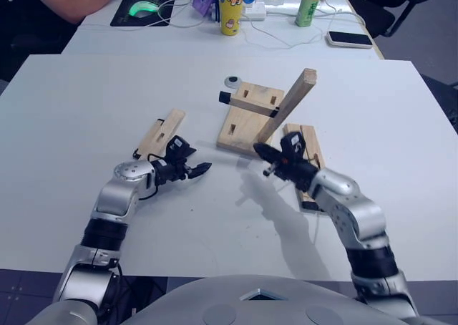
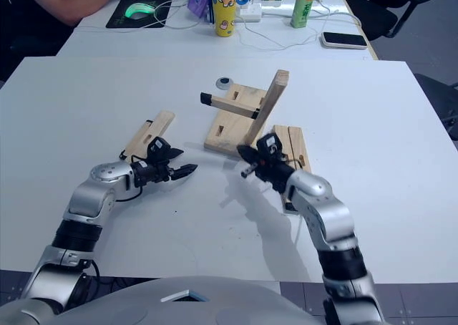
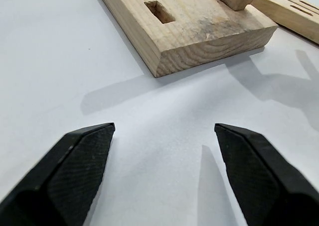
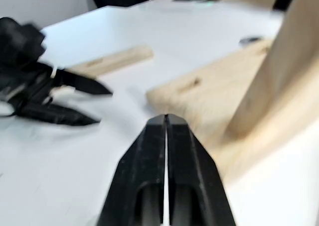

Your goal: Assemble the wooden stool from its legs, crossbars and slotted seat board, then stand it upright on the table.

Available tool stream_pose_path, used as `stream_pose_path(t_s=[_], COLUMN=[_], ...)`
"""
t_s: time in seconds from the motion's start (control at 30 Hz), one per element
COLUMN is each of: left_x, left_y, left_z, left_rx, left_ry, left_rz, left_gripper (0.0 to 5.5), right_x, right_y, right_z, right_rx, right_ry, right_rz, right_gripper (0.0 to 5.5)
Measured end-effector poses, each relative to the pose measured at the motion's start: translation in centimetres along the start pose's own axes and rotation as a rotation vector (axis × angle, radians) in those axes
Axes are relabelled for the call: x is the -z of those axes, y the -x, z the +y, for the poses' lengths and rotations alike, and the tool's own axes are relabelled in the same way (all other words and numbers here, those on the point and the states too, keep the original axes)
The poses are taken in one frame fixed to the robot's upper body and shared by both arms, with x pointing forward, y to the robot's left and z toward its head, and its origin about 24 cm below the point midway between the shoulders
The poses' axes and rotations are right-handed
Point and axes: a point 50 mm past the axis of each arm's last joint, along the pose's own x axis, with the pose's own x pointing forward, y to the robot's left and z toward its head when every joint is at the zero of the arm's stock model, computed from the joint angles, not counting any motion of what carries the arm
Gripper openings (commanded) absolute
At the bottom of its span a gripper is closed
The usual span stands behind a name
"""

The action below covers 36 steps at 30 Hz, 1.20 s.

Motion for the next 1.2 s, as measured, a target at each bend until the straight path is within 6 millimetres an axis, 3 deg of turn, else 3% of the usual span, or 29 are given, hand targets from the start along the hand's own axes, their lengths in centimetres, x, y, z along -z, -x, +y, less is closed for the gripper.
stream_pose_path(t_s=[0.2, 0.47, 0.6, 0.87, 1.2], left_x=[0.8, 0.8, 0.8, 0.9, 1.0], left_y=[0.7, 0.6, 0.5, 0.3, 0.2], left_z=[-0.7, -1.3, -1.5, -1.5, -1.6], left_rx=[-0.020, -0.018, -0.018, -0.019, -0.035], left_ry=[0.037, 0.043, 0.049, 0.052, 0.062], left_rz=[-0.001, -0.010, -0.011, -0.018, -0.027], left_gripper=[3.72, 3.72, 3.72, 3.72, 3.72], right_x=[-1.8, -0.1, -0.1, 0.5, 0.3], right_y=[2.5, 4.6, 4.2, 3.5, 3.0], right_z=[-0.5, -4.2, -4.6, -4.2, -4.1], right_rx=[0.223, 0.592, 0.580, 0.475, 0.424], right_ry=[0.102, 0.075, 0.050, -0.024, -0.028], right_rz=[-0.044, 0.188, 0.222, 0.260, 0.326], right_gripper=[0.03, 1.33, 2.27, 3.64, 3.66])
